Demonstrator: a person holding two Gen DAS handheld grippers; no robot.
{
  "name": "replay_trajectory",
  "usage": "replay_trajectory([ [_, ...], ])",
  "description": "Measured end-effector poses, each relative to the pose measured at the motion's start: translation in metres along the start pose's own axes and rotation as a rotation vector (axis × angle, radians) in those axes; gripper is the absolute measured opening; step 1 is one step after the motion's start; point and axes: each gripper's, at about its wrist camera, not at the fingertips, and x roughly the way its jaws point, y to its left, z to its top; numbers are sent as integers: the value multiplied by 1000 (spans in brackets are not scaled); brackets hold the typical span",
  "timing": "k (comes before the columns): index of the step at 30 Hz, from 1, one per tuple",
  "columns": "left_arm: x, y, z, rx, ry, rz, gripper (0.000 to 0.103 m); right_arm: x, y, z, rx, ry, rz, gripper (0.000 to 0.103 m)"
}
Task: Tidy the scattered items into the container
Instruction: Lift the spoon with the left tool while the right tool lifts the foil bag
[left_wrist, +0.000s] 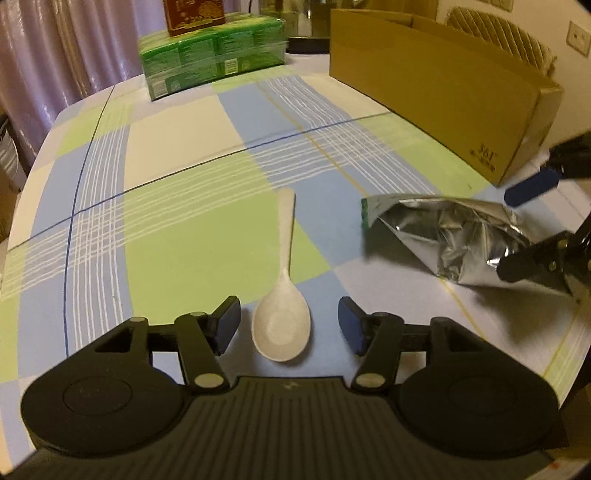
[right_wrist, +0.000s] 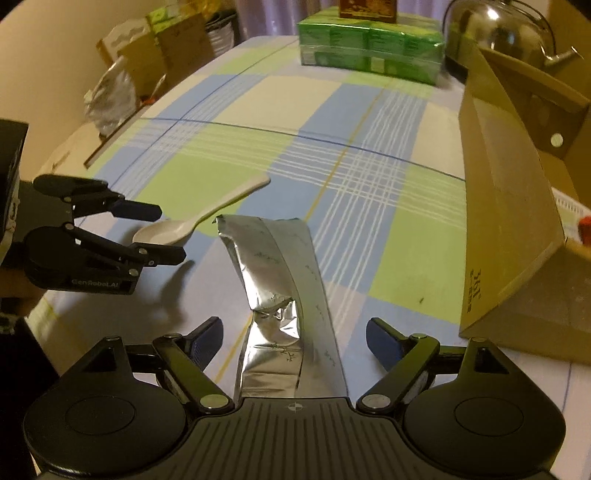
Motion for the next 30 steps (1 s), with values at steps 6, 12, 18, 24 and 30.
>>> replay_trajectory([
  [6, 2, 10, -1, 28, 10, 10, 50, 4, -3, 1, 22, -22, 21, 82],
  [12, 4, 8, -1, 65, 18, -27, 42, 9, -7, 0, 20, -21, 25, 82],
  [18, 5, 2, -2, 66, 15, -59, 28, 12, -10, -6, 50, -27, 42, 82],
  [24, 2, -2, -4, 52, 10, -94, 27, 13, -11, -4, 62, -17, 45, 82],
  [30, 1, -1, -1, 5, -3, -113, 27, 31, -2, 7, -40, 78, -5, 82],
])
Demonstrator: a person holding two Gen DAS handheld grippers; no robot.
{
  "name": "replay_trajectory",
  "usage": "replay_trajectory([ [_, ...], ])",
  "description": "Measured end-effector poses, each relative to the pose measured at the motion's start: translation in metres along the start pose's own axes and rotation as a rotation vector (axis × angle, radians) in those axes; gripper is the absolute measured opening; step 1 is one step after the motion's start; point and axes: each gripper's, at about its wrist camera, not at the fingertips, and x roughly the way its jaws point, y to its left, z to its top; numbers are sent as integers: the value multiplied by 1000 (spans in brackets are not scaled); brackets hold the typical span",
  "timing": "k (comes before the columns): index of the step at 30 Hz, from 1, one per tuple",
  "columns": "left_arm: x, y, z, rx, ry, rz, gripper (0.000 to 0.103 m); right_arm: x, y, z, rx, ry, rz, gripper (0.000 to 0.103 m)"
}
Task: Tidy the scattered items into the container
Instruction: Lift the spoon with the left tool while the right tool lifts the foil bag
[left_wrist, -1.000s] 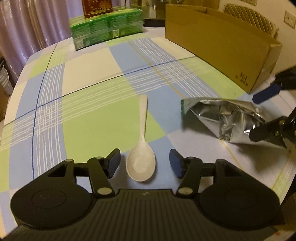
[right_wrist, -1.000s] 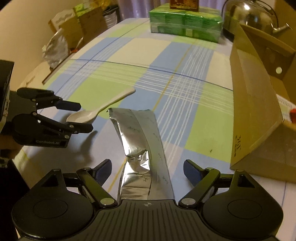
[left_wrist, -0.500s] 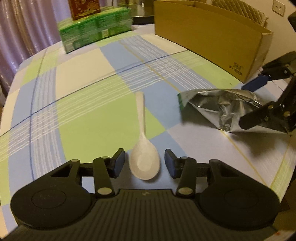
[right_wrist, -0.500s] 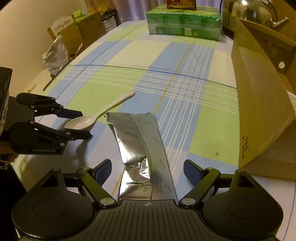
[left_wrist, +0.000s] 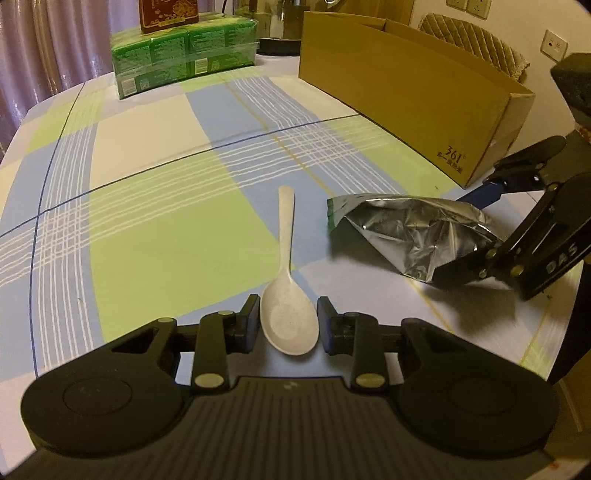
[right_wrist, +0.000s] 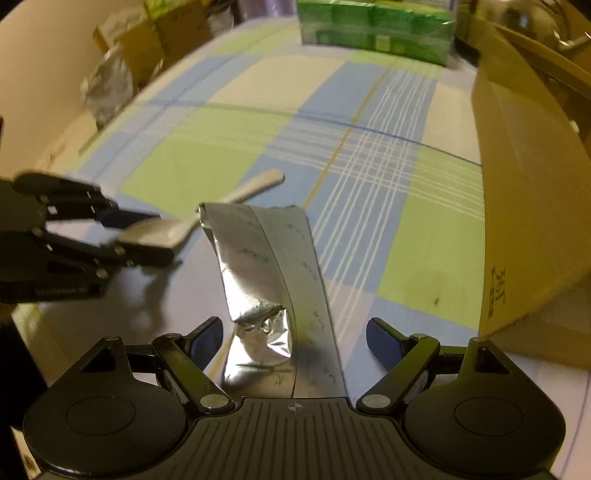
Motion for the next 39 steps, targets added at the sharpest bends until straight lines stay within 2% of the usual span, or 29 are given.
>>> replay_trajectory([
  [6, 0, 1, 1, -9, -9, 12, 27, 17, 10, 14, -107, 74, -20, 82],
  [12, 1, -1, 2, -9, -12, 6, 27, 24, 16, 18, -134, 99, -44, 74],
  [16, 0, -2, 3, -11, -17, -3, 27, 20, 20, 18, -145, 94, -43, 49],
  [23, 0, -5, 5, -23, -26, -21, 27, 9, 18, 13, -97, 42, -36, 39],
  [39, -9, -12, 7, -16, -67, -3, 27, -33, 0, -1, 64, -58, -45, 36],
])
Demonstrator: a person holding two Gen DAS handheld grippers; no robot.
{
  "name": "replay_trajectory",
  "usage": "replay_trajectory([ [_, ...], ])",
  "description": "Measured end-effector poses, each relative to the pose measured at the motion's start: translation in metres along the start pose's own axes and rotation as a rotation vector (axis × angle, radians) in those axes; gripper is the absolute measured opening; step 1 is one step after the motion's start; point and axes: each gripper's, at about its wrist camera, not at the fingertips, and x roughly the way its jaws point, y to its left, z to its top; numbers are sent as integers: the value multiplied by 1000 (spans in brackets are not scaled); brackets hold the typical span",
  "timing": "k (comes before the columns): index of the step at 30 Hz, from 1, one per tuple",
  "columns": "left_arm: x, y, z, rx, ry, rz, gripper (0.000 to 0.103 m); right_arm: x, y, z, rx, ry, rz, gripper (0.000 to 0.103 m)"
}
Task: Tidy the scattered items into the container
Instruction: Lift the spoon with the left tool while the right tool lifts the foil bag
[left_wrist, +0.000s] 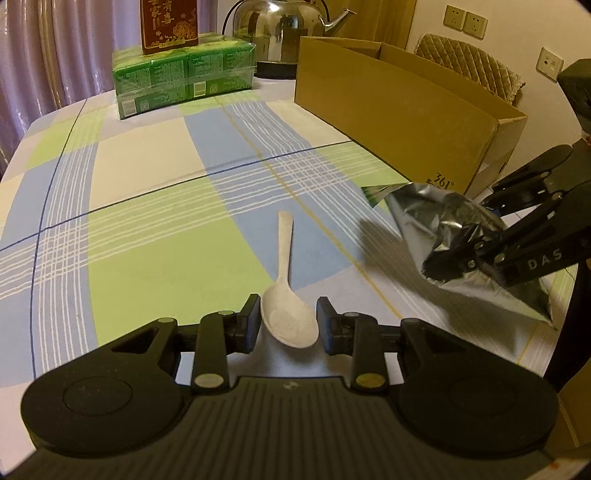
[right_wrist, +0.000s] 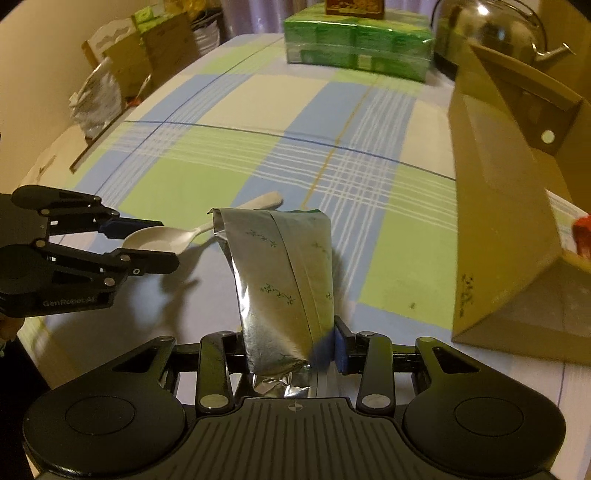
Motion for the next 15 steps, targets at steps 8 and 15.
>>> replay_trajectory([
  [8, -6, -9, -4, 10, -7, 4, 27, -12, -5, -10, 43, -14, 17, 36],
  [15, 5, -25, -12, 89, 29, 41, 27, -6, -5, -20, 53, -2, 15, 36],
])
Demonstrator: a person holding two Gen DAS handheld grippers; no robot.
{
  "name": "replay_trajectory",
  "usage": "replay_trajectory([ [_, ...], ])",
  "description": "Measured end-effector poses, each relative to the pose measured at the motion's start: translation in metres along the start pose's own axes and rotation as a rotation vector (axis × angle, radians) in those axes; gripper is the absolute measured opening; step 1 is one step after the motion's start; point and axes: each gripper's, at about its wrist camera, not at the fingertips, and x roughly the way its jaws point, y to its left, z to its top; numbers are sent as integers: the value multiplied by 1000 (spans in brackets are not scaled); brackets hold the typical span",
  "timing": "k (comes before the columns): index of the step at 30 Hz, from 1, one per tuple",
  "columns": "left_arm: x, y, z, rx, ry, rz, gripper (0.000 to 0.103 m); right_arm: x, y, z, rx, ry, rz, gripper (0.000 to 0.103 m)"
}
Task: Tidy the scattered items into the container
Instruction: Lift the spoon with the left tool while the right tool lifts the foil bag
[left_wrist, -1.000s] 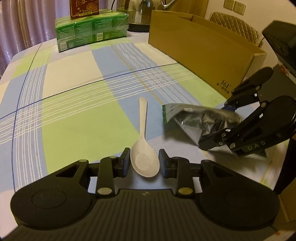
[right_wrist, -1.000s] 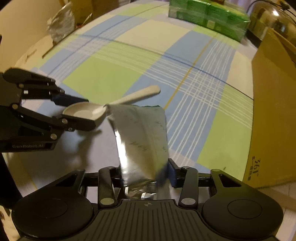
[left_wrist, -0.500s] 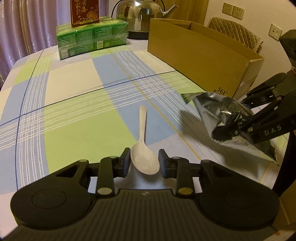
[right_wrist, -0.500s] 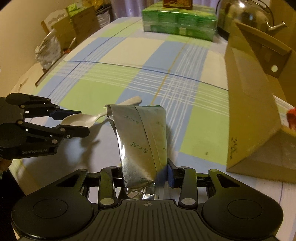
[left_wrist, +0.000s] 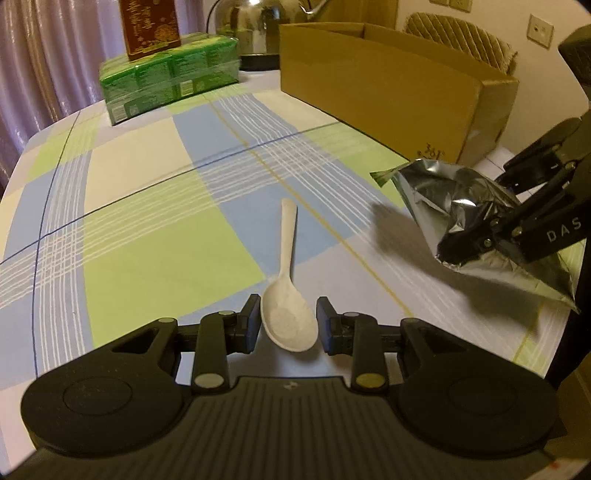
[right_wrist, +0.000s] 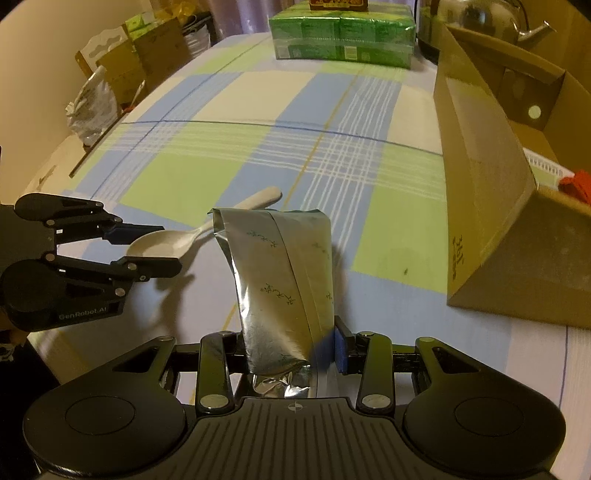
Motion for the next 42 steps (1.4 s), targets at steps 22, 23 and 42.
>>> replay_trajectory([
  [22, 5, 0, -3, 18, 22, 50, 28, 10, -3, 4, 15, 20, 32, 64],
  [23, 4, 1, -3, 12, 17, 46, 28, 11, -2, 5, 3, 25, 33, 65],
  [42, -8, 5, 4, -25, -39, 43, 28, 16, 17, -15, -113, 73, -95, 39],
])
